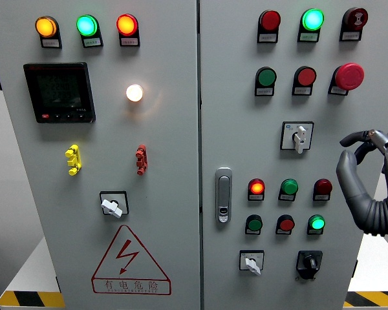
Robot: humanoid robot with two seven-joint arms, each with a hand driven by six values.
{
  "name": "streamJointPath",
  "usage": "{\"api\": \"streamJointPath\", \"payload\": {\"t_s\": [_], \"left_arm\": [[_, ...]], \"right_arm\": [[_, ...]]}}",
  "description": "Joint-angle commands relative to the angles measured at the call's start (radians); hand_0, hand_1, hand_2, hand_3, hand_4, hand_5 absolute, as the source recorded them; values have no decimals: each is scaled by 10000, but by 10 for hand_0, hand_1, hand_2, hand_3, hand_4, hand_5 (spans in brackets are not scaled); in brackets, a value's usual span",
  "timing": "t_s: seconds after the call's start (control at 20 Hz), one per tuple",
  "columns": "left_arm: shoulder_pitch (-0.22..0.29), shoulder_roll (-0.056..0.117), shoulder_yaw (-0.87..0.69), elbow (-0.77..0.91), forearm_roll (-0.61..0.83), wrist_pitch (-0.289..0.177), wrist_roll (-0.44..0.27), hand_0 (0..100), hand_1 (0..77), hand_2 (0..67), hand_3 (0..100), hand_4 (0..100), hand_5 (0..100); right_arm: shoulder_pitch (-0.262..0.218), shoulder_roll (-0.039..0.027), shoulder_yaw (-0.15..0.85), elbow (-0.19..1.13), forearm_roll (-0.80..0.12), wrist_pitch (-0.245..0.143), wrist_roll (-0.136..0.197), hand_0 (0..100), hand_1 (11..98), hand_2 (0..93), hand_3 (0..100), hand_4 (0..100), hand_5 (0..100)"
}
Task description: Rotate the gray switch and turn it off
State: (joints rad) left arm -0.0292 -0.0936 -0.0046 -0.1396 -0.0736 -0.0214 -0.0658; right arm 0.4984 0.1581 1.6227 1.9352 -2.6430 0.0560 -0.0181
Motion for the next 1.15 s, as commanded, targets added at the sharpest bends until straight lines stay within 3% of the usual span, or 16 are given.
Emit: {"api": "streamJointPath", "payload": {"t_s": [0.0,0.15,0.35,0.5,1.1], "left_arm": [[0,0,0,0,0,0,-1,0,0,131,183,96,118],[0,0,0,0,0,0,-16,0,0,131,183,95,118],[0,0,0,0,0,0,-1,0,0,131,183,95,118],[0,0,0,0,0,0,-1,0,0,131,183,95,118],[0,0,0,0,0,0,-1,0,0,131,183,96,118]], "right_arm": [[-381,-1,202,405,-32,84,410,732,354,393,469,296,489],[-749,-16,402,773,-62,451,517,705,373,324,375,214,406],[-1164,-16,402,1142,-62,483,625,678,389,235,274,123,305],[-1562,-32,417,1448,-77,422,641,666,398,200,230,117,249],[-1716,-32,463,1480,-246,-191,641,634,437,156,181,110,197]]}}
